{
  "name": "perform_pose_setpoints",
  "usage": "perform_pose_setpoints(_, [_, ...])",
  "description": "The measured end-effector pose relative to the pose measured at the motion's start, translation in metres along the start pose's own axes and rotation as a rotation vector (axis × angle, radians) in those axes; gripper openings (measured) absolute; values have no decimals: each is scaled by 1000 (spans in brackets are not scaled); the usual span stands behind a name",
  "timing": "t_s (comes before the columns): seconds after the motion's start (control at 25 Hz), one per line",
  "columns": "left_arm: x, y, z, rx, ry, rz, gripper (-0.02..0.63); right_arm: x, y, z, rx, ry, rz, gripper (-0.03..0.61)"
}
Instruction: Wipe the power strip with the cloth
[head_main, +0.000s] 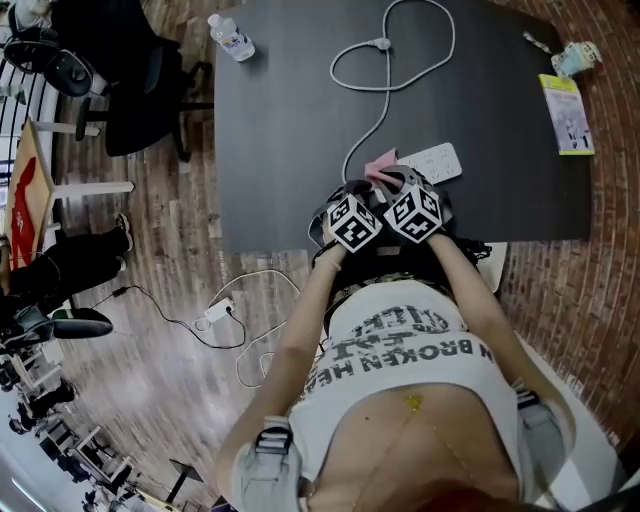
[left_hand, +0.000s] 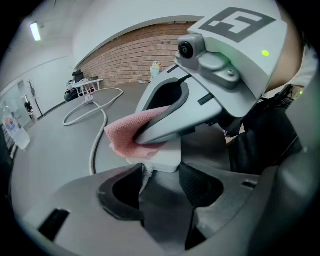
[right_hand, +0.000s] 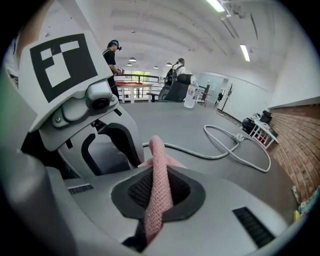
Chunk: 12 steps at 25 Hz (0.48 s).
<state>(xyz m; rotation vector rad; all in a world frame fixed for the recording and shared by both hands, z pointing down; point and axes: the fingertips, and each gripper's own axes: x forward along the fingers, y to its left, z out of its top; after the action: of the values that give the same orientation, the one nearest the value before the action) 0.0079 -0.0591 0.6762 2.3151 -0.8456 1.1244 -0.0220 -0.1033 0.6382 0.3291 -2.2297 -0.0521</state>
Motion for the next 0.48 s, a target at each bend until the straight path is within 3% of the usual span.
perform_pose_setpoints(0.48, [1, -1, 0, -2, 7, -5, 225, -9, -26, -18, 52, 24, -42, 17])
